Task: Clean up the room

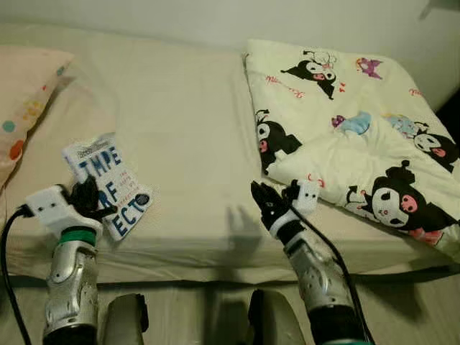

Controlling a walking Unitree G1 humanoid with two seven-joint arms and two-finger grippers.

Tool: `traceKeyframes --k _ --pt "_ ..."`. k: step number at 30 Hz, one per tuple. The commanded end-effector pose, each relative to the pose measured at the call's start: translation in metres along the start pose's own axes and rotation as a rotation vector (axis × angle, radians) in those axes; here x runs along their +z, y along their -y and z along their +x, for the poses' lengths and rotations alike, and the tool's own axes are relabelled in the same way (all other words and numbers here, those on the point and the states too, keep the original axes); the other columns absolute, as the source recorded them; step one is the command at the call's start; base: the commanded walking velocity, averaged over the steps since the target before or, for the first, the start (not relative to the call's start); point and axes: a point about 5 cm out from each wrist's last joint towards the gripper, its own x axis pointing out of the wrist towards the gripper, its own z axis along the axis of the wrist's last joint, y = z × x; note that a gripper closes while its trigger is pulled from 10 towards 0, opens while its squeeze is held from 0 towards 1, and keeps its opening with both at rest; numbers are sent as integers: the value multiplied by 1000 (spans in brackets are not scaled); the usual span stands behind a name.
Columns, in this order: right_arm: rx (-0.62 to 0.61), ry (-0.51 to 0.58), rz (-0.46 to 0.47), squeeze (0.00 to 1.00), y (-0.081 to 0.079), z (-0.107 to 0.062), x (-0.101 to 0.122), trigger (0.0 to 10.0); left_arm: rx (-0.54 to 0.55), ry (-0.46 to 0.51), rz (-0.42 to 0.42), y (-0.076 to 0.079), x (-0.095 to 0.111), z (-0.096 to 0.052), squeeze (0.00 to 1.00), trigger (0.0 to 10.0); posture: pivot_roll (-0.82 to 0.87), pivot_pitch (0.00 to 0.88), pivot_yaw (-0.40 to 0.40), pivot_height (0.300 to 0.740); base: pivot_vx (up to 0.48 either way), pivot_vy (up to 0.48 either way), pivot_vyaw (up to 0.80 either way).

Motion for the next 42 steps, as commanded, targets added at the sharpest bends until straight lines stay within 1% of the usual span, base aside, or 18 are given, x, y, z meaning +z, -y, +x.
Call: traceKeyframes --k 1,2,5,7,9,16,18,19,20,22,25,29,31,34,35,37,42 --pt "-48 1 10 0 7 -6 -3 10000 -53 8 69 9 2 -2 0 10000 100 49 -79 574 0 0 0" --pt "-66 6 15 0 10 -7 -2 10000 -69 7 83 12 2 -3 0 10000 100 49 -79 579 0 0 0" --pt "-83 9 7 0 12 -9 -1 10000 -70 -11 88 14 0 -5 0 10000 98 44 -69 589 0 0 0" --pt "-90 4 -2 0 13 -11 -2 10000 -64 -27 92 14 -3 -7 0 10000 98 39 -64 594 0 0 0" --pt "-106 -2 -16 0 13 -14 -4 10000 -36 -57 112 11 -10 -12 0 10000 95 30 -61 604 0 0 0" --pt "-142 -1 -25 0 19 -15 -3 10000 -33 -69 155 13 -11 -12 0 10000 90 27 -51 629 0 0 0" --pt "-163 9 -24 0 22 -15 -1 10000 -41 -71 159 16 -10 -8 0 10000 95 25 -15 639 0 0 0" --pt "-163 9 -24 0 22 -15 -1 10000 -41 -71 159 16 -10 -8 0 10000 95 25 -15 639 0 0 0" --pt "-186 21 -24 0 26 -16 1 10000 -51 -78 165 19 -9 -5 0 10000 96 22 4 649 0 0 0" --pt "-194 25 -25 0 27 -17 1 10000 -54 -84 168 19 -9 -3 0 10000 96 22 4 654 0 0 0" --pt "-231 46 -24 0 31 -19 3 10000 -64 -106 175 20 -11 1 0 10000 95 14 55 674 0 0 0" --pt "-244 51 -25 0 32 -20 3 10000 -75 -111 175 21 -11 4 0 10000 96 12 67 684 0 0 0" --pt "-264 62 -25 0 34 -23 4 10000 -97 -115 182 26 -10 9 0 10000 99 10 91 694 0 0 0" --pt "-280 73 -25 0 35 -26 5 10000 -107 -118 188 28 -9 13 0 10000 98 11 106 704 0 0 0" --pt "-280 73 -25 0 35 -26 5 10000 -107 -118 188 28 -9 13 0 10000 98 11 106 704 0 0 0" --pt "-300 89 -31 0 36 -28 7 10000 -116 -129 197 28 -11 17 0 10000 79 1 137 714 0 0 0" --pt "-326 123 -36 0 38 -33 16 10000 -124 -154 208 27 -15 20 0 10000 50 0 147 734 0 0 0"
